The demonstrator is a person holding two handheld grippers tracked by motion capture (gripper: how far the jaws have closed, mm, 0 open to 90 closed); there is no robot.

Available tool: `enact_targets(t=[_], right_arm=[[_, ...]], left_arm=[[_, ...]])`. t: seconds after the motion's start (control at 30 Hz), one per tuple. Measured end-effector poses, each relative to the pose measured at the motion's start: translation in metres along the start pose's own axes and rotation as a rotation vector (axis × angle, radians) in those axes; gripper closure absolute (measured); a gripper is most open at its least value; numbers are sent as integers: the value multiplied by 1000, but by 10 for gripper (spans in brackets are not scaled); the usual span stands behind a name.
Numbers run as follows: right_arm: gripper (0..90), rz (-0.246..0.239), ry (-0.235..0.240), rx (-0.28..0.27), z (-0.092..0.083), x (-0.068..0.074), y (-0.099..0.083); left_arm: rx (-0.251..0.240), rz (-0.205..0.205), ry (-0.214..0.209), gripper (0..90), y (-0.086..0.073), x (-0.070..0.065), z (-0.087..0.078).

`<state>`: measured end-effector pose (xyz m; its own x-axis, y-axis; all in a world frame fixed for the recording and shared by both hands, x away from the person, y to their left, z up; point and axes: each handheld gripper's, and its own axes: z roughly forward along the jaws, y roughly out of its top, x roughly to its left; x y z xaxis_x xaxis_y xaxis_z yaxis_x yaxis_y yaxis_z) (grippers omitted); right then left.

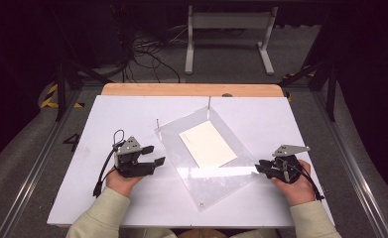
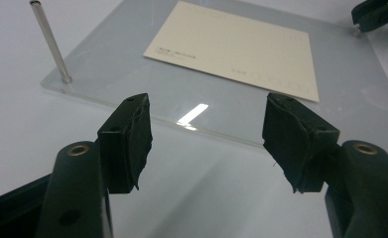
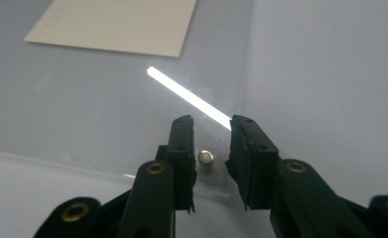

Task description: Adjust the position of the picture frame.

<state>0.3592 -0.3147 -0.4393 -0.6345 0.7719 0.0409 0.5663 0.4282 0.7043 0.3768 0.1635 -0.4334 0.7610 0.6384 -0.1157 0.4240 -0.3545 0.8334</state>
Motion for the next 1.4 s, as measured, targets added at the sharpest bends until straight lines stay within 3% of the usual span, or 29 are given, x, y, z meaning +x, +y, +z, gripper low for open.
enact_targets(t=[0.13, 0.27, 0.43, 0.6, 0.73, 0.9, 0.97, 1.0, 1.03, 1.13, 1.27, 1.4], right_arm=[[819, -11, 27, 11, 1, -1, -2], [829, -44, -5, 42, -1, 6, -1], [829, -89, 63, 63, -3, 17, -2], [829, -230, 158, 140, -4, 52, 1], [829, -301, 220, 176, -1, 75, 4], [829, -361, 296, 183, 3, 101, 6], [829, -365, 305, 184, 4, 104, 6], [829, -367, 321, 187, 4, 108, 6], [829, -371, 365, 185, 6, 117, 5], [828, -391, 384, 185, 8, 124, 5], [827, -394, 401, 188, 9, 123, 7], [827, -399, 405, 190, 9, 123, 7]], left_arm=[[5, 11, -7, 360, 0, -2, -1], [1, 3, 2, 361, -1, -1, -2], [0, -1, 1, 363, -1, -1, -2], [12, 8, 5, 362, -2, 0, -1], [14, 6, -2, 362, -5, -1, -3], [27, -23, 18, 363, -12, 3, -9], [33, -35, 22, 365, -13, 6, -10], [37, -51, 36, 365, -15, 9, -10], [58, -73, 61, 373, -18, 13, -11], [78, -97, 86, 382, -22, 20, -11], [113, -148, 106, 465, -27, 29, -8], [171, -184, 113, 713, -28, 33, 1]])
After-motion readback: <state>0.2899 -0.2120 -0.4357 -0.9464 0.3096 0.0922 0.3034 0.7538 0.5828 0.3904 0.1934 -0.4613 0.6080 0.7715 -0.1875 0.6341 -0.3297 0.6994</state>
